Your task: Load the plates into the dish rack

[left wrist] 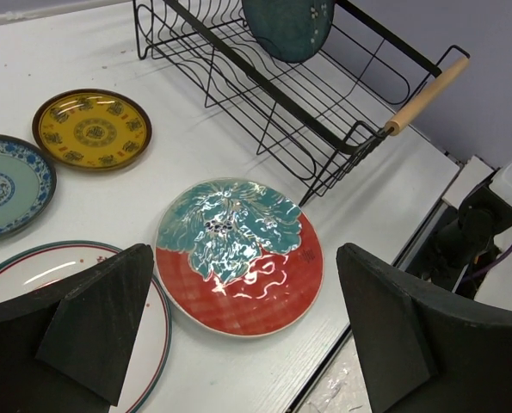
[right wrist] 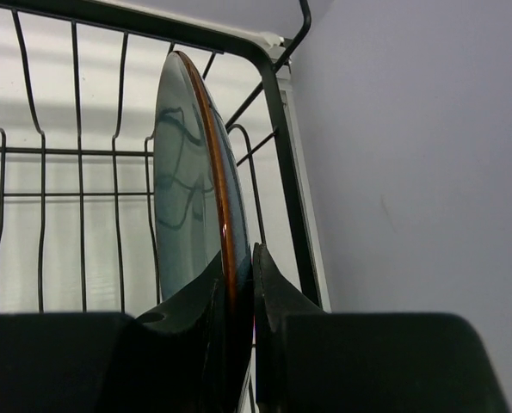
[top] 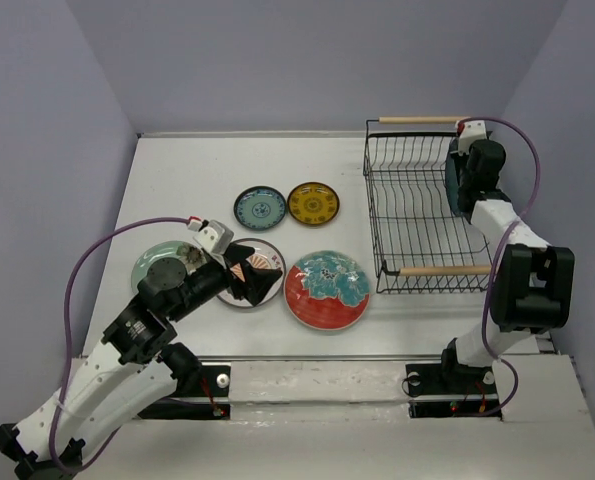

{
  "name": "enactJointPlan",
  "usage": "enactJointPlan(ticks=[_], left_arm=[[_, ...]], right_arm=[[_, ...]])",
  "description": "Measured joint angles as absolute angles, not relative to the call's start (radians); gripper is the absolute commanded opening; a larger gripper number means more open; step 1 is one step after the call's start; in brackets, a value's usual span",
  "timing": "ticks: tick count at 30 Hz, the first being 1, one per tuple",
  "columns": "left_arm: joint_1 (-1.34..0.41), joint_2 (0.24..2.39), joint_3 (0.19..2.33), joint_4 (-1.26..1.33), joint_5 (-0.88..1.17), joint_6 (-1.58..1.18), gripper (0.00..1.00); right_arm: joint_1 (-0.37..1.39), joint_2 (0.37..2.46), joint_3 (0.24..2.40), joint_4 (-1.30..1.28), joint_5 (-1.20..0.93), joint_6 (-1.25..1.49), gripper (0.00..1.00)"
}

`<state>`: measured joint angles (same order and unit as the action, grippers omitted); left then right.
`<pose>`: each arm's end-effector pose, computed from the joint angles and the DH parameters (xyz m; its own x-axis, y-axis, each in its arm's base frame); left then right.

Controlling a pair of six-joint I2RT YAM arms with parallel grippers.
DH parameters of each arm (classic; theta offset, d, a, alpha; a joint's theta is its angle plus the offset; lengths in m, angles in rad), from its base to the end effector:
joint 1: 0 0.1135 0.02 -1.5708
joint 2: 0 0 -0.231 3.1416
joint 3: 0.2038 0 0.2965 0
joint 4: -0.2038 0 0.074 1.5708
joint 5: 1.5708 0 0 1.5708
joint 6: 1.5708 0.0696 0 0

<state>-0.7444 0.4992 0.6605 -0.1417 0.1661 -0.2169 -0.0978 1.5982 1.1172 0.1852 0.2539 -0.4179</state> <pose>0.1663 -0.1689 0.3327 -0.1559 -0.1450 -0.9771 0.7744 0.5961 -0.2120 0.4429 -0.0610 0.2221 -0.4006 -0.3554 -0.8445 0.1872 0.8705 -0.4551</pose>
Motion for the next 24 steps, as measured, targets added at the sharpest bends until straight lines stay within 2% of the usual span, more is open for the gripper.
enactJointPlan(ticks=[24], left_arm=[[-0.725,0.536,0.661,-0.141,0.168,-0.217,0.99]], right_arm=[[-0.123,1.607,1.118,0.211,0.274,-0.352,0.07]])
